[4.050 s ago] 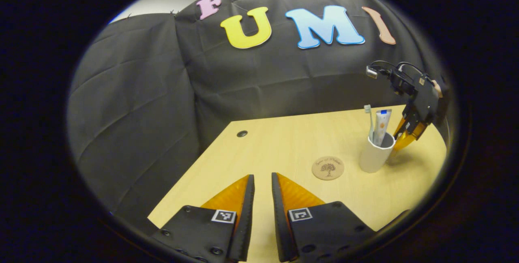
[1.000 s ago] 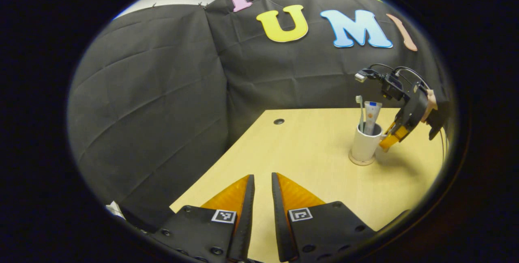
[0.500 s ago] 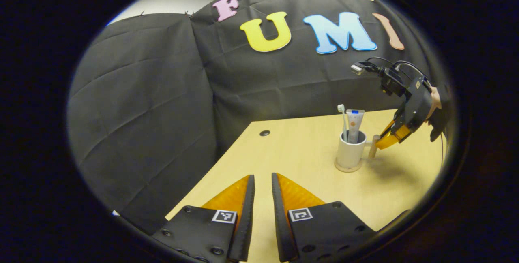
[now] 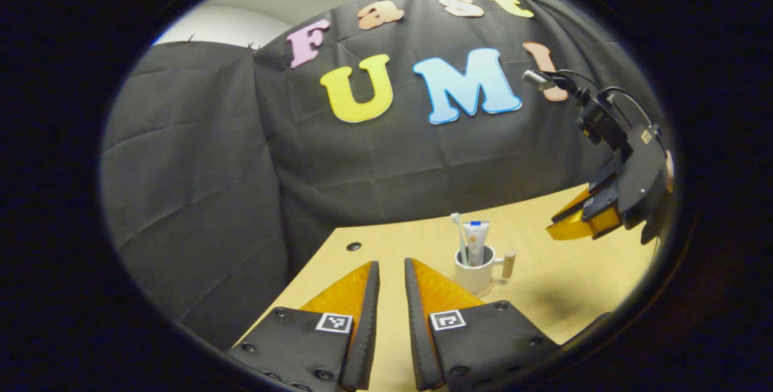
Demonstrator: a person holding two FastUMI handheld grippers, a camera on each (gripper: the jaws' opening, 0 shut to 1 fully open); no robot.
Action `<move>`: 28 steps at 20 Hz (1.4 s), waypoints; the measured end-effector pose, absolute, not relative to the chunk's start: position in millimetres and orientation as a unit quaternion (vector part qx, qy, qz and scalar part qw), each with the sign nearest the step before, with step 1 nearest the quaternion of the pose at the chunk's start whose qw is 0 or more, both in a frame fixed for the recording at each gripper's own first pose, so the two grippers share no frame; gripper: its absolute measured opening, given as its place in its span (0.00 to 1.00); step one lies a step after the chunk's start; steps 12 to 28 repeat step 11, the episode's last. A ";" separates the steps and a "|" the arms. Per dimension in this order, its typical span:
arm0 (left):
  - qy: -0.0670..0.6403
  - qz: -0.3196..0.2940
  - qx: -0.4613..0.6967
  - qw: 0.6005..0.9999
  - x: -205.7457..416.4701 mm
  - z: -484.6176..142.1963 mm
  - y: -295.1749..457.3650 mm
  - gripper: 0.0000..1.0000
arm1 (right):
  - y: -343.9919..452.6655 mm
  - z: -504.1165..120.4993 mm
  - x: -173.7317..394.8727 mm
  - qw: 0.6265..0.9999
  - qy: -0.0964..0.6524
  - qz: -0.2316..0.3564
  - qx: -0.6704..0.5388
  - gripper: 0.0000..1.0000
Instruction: Put the toothbrush and toothpaste on the desktop into the cup, then pick up the cup and place it on the coaster on the desktop.
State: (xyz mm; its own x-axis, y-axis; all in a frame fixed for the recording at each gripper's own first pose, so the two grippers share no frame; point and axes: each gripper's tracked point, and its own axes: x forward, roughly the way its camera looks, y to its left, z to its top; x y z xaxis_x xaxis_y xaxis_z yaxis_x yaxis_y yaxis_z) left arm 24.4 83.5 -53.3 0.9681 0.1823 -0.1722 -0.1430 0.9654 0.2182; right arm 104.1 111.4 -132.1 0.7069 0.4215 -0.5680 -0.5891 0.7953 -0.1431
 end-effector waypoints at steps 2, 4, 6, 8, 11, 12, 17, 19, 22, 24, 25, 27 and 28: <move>0.080 0.065 0.096 0.990 30.0 -34.9 68.3 0.39 | 107.2 -103.9 95.9 0.928 0.229 0.259 -0.135 0.25; 0.060 0.056 0.086 0.993 34.6 -13.0 58.7 0.32 | 100.0 -79.5 92.8 0.947 0.193 0.233 -0.110 0.25; 0.027 0.048 0.081 0.995 36.3 12.8 49.6 0.32 | 88.0 -47.3 85.8 0.963 0.159 0.204 -0.080 0.25; 0.010 0.039 0.085 0.996 39.9 30.5 43.0 0.35 | 78.3 -23.0 79.6 0.972 0.129 0.187 -0.061 0.29; -0.010 0.032 0.078 0.996 44.0 48.9 29.0 0.29 | 68.2 -11.3 72.4 0.980 0.099 0.164 -0.061 0.31; -0.010 0.032 0.078 0.996 44.0 48.9 29.0 0.29 | 68.2 -11.3 72.4 0.980 0.099 0.164 -0.061 0.31; -0.010 0.032 0.078 0.996 44.0 48.9 29.0 0.29 | 68.2 -11.3 72.4 0.980 0.099 0.164 -0.061 0.31; -0.010 0.032 0.078 0.996 44.0 48.9 29.0 0.29 | 68.2 -11.3 72.4 0.980 0.099 0.164 -0.061 0.31; -0.010 0.032 0.078 0.996 44.0 48.9 29.0 0.29 | 68.2 -11.3 72.4 0.980 0.099 0.164 -0.061 0.31; -0.010 0.032 0.078 0.996 44.0 48.9 29.0 0.29 | 68.2 -11.3 72.4 0.980 0.099 0.164 -0.061 0.31; -0.010 0.032 0.078 0.996 44.0 48.9 29.0 0.29 | 68.2 -11.3 72.4 0.980 0.099 0.164 -0.061 0.31; -0.010 0.032 0.078 0.996 44.0 48.9 29.0 0.29 | 68.2 -11.3 72.4 0.980 0.099 0.164 -0.061 0.31; -0.010 0.032 0.078 0.996 44.0 48.9 29.0 0.29 | 68.2 -11.3 72.4 0.980 0.099 0.164 -0.061 0.31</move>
